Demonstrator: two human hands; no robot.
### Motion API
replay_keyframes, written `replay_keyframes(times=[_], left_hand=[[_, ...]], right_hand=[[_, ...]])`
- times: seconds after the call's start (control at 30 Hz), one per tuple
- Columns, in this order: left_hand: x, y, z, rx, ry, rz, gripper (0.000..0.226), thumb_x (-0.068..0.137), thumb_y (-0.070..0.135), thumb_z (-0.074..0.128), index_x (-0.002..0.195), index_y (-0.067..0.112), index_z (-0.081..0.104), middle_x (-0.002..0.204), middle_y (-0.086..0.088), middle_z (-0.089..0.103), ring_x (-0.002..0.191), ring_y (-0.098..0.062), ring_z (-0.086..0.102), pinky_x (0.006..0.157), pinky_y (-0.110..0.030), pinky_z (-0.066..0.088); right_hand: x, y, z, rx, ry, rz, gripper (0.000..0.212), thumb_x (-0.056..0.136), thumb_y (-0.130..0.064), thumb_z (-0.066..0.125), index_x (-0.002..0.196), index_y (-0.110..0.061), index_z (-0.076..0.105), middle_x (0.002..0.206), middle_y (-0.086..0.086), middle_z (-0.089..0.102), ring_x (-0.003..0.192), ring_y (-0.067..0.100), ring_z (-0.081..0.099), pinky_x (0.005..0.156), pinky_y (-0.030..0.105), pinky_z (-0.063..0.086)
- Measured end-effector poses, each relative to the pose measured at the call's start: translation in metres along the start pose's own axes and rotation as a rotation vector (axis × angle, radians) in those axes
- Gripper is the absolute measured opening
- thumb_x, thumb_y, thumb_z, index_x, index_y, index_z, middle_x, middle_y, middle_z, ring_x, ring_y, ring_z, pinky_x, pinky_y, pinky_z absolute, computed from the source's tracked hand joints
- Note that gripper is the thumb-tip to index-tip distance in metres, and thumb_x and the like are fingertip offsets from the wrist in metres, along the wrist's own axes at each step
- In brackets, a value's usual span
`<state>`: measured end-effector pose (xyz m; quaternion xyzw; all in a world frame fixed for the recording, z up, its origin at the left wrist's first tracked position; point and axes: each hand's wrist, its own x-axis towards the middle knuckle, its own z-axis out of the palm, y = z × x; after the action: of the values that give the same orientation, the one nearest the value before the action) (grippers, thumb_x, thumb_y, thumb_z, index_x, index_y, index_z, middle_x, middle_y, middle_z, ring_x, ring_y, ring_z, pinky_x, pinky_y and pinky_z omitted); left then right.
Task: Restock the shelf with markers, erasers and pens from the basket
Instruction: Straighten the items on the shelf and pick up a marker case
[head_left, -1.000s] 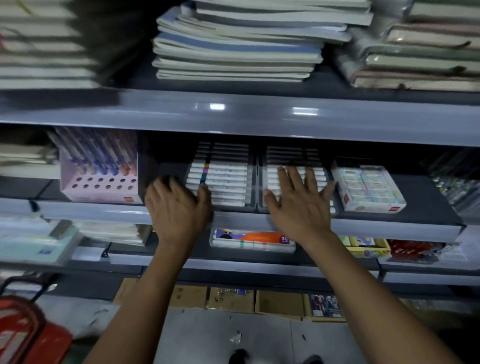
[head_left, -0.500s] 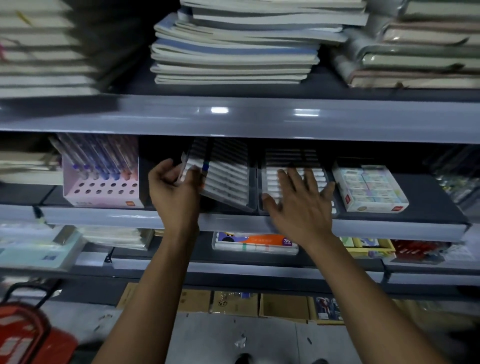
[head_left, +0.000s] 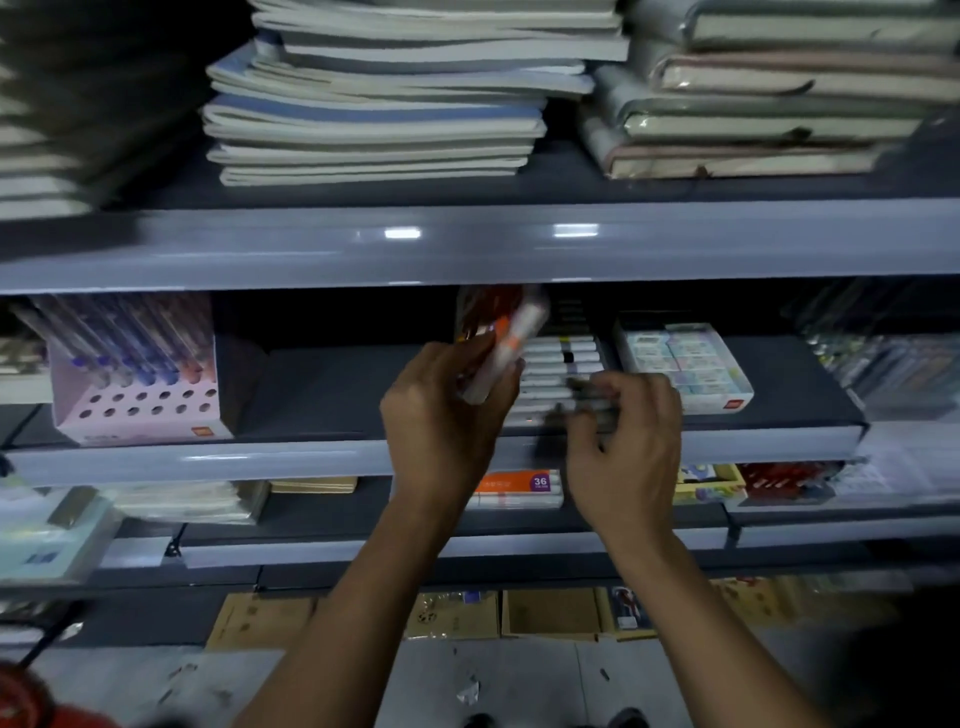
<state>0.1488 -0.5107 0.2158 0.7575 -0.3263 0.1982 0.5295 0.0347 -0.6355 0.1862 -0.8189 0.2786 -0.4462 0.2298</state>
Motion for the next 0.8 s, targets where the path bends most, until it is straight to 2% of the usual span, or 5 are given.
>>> replay_keyframes(times=[0.13,0.27,0.37,0.6,0.8], left_hand=[[0.000,0.005,0.012,0.230,-0.090,0.168,0.030,0.091,0.040,0.081,0.112,0.018,0.081,0.097,-0.005,0.077,0.082,-0.026,0.072,0.065,-0.041,0.056],[-0.004,0.010,0.020,0.357,-0.166,0.271,0.033,0.090,0.044,0.082,0.112,0.020,0.081,0.093,-0.006,0.076,0.082,-0.028,0.072,0.057,-0.039,0.056],[-0.006,0.010,0.025,0.428,-0.232,0.311,0.035,0.087,0.046,0.083,0.110,0.020,0.081,0.091,-0.003,0.074,0.085,-0.028,0.070,0.051,-0.039,0.055],[-0.019,-0.004,0.035,0.448,-0.332,0.388,0.039,0.081,0.033,0.089,0.112,0.011,0.080,0.105,-0.005,0.074,0.090,-0.035,0.068,0.070,-0.046,0.057],[-0.018,-0.008,0.034,0.337,-0.306,0.333,0.033,0.094,0.048,0.075,0.105,0.017,0.081,0.107,-0.001,0.072,0.098,-0.029,0.064,0.075,-0.043,0.048]], right_hand=[[-0.004,0.005,-0.012,0.084,0.144,0.027,0.029,0.088,-0.016,0.060,0.116,-0.009,0.059,0.106,-0.001,0.048,0.100,0.020,0.047,0.087,0.018,0.035],[-0.007,0.015,-0.019,0.111,0.186,0.039,0.030,0.089,-0.014,0.061,0.117,-0.009,0.058,0.104,0.001,0.049,0.099,0.021,0.047,0.084,0.029,0.040],[-0.009,0.019,-0.021,0.100,0.175,0.054,0.026,0.090,-0.019,0.060,0.114,-0.010,0.058,0.103,0.001,0.050,0.099,0.020,0.046,0.083,0.026,0.039],[-0.016,0.022,-0.022,0.020,0.066,0.107,0.032,0.088,-0.030,0.054,0.112,-0.010,0.059,0.106,0.001,0.052,0.101,0.018,0.047,0.081,0.021,0.033],[-0.023,0.024,-0.016,-0.180,-0.027,0.203,0.040,0.091,-0.036,0.059,0.123,-0.013,0.063,0.114,0.004,0.052,0.110,0.022,0.045,0.083,0.027,0.035]])
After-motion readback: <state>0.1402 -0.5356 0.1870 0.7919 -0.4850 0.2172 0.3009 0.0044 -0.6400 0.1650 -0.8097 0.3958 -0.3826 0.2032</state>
